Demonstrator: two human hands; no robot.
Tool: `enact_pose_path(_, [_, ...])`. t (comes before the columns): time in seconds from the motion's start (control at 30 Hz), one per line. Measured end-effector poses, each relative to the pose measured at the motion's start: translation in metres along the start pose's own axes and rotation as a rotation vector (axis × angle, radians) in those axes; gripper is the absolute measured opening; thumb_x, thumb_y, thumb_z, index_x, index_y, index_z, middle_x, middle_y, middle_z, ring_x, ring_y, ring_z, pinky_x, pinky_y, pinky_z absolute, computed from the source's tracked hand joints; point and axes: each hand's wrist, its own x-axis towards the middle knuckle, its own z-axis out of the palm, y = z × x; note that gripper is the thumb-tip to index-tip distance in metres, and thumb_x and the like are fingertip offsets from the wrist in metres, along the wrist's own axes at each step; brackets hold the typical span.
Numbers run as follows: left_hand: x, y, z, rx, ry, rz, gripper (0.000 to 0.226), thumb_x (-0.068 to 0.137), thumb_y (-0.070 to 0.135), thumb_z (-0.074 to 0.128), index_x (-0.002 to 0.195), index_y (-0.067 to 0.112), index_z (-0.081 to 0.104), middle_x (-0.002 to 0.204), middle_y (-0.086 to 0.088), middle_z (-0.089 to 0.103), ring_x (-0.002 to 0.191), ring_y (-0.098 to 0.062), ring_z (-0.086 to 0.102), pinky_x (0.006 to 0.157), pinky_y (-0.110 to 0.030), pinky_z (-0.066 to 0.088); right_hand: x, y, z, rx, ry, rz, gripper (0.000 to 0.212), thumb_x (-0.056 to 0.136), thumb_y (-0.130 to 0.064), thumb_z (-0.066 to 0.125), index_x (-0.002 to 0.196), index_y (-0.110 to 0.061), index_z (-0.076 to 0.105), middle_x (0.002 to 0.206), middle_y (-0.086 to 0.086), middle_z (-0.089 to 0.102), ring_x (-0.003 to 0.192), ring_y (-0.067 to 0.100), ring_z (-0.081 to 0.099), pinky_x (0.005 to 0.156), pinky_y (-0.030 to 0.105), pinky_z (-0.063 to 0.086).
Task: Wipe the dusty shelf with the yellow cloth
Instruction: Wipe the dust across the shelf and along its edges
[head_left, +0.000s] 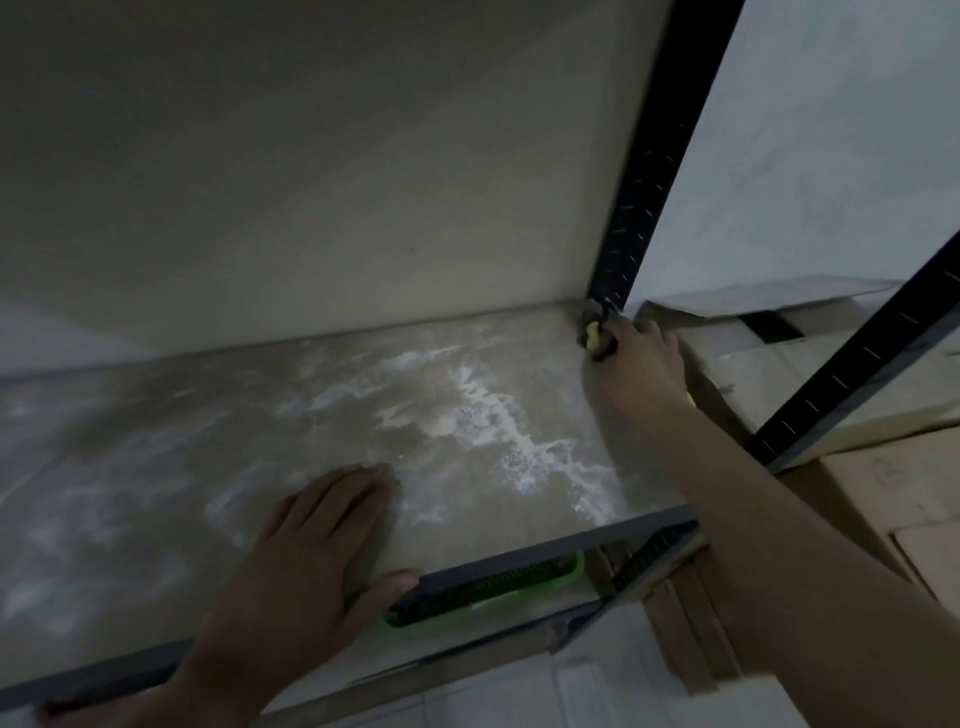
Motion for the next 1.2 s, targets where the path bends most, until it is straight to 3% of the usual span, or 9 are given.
enact_pose_path(0.2, [0.000, 0.000, 0.000, -0.010, -0.010, -0.011, 0.083, 0.100, 0.076, 0.027, 0.145, 0.014, 0.059, 0.150, 0.001, 0.054, 0.137, -0.023, 0.048, 0.110, -0.032, 0.030, -0.101, 0.004, -0.014, 0.214, -0.139, -0.320, 0.049, 0.087, -0.016, 0.062, 0.133, -0.026, 0.050, 0.129, 0.001, 0.048, 0.113, 0.023, 0.049, 0.095, 0.034, 0.047])
enact_pose_path(0.3, [0.000, 0.001, 0.000, -0.027, -0.016, -0.008, 0.082, 0.100, 0.075, 0.028, 0.146, 0.014, 0.058, 0.150, 0.001, 0.054, 0.138, -0.023, 0.048, 0.110, -0.032, 0.030, -0.099, 0.012, -0.037, 0.361, -0.051, -0.221, 0.045, 0.089, -0.010, 0.057, 0.131, -0.026, 0.052, 0.126, 0.002, 0.048, 0.103, 0.026, 0.057, 0.082, 0.033, 0.051])
enact_pose_path(0.37, [-0.001, 0.002, -0.001, -0.032, -0.024, -0.016, 0.082, 0.100, 0.076, 0.028, 0.146, 0.015, 0.058, 0.151, 0.001, 0.053, 0.139, -0.023, 0.047, 0.110, -0.031, 0.029, -0.091, 0.018, -0.050, 0.120, 0.032, -0.083, 0.042, 0.091, -0.018, 0.054, 0.131, -0.029, 0.047, 0.131, 0.011, 0.042, 0.104, 0.034, 0.052, 0.074, 0.037, 0.051])
enact_pose_path(0.47, [-0.001, 0.003, -0.003, -0.046, -0.030, -0.023, 0.083, 0.099, 0.076, 0.027, 0.146, 0.015, 0.058, 0.151, 0.001, 0.053, 0.140, -0.022, 0.046, 0.111, -0.034, 0.034, -0.100, 0.016, -0.050, -0.121, -0.106, 0.071, 0.038, 0.096, -0.027, 0.045, 0.133, -0.021, 0.047, 0.138, 0.017, 0.034, 0.117, 0.040, 0.045, 0.088, 0.046, 0.047])
enact_pose_path(0.7, [0.000, 0.004, -0.007, -0.046, -0.048, -0.032, 0.082, 0.099, 0.076, 0.028, 0.148, 0.016, 0.056, 0.152, 0.002, 0.051, 0.141, -0.021, 0.045, 0.112, -0.038, 0.040, -0.151, -0.006, -0.025, -0.002, -0.076, -0.019, 0.052, 0.096, -0.020, 0.043, 0.147, -0.015, 0.033, 0.133, 0.018, 0.034, 0.103, 0.035, 0.048, 0.078, 0.036, 0.041])
enact_pose_path(0.8, [0.000, 0.005, -0.007, -0.059, -0.051, -0.029, 0.081, 0.099, 0.075, 0.027, 0.148, 0.017, 0.055, 0.152, 0.002, 0.051, 0.142, -0.023, 0.045, 0.112, -0.040, 0.041, -0.157, -0.061, -0.005, 0.061, 0.005, -0.120, 0.048, 0.096, -0.020, 0.045, 0.144, -0.017, 0.040, 0.144, 0.014, 0.031, 0.116, 0.030, 0.047, 0.092, 0.034, 0.043])
enact_pose_path(0.93, [0.001, 0.006, -0.006, -0.025, -0.037, -0.021, 0.083, 0.100, 0.073, 0.026, 0.146, 0.013, 0.058, 0.149, -0.004, 0.056, 0.137, -0.026, 0.049, 0.107, -0.042, 0.043, -0.135, -0.115, 0.007, 0.244, -0.135, -0.140, 0.045, 0.095, -0.016, 0.047, 0.140, -0.014, 0.042, 0.141, 0.012, 0.029, 0.119, 0.031, 0.044, 0.098, 0.033, 0.043])
enact_pose_path(1.07, [-0.002, 0.004, -0.006, -0.033, -0.049, -0.034, 0.083, 0.099, 0.075, 0.026, 0.148, 0.015, 0.056, 0.151, -0.001, 0.053, 0.138, -0.023, 0.046, 0.110, -0.039, 0.040, -0.112, -0.070, -0.013, 0.398, -0.088, -0.195, 0.039, 0.092, -0.013, 0.054, 0.131, -0.018, 0.053, 0.134, 0.010, 0.043, 0.113, 0.029, 0.053, 0.098, 0.033, 0.044])
enact_pose_path(1.2, [-0.003, 0.003, -0.004, -0.068, -0.036, -0.026, 0.082, 0.099, 0.075, 0.029, 0.149, 0.014, 0.054, 0.152, 0.001, 0.050, 0.141, -0.021, 0.046, 0.113, -0.039, 0.040, -0.081, 0.004, -0.028, 0.113, -0.047, 0.042, 0.043, 0.095, -0.023, 0.048, 0.138, -0.021, 0.045, 0.141, 0.012, 0.035, 0.121, 0.035, 0.045, 0.098, 0.042, 0.041])
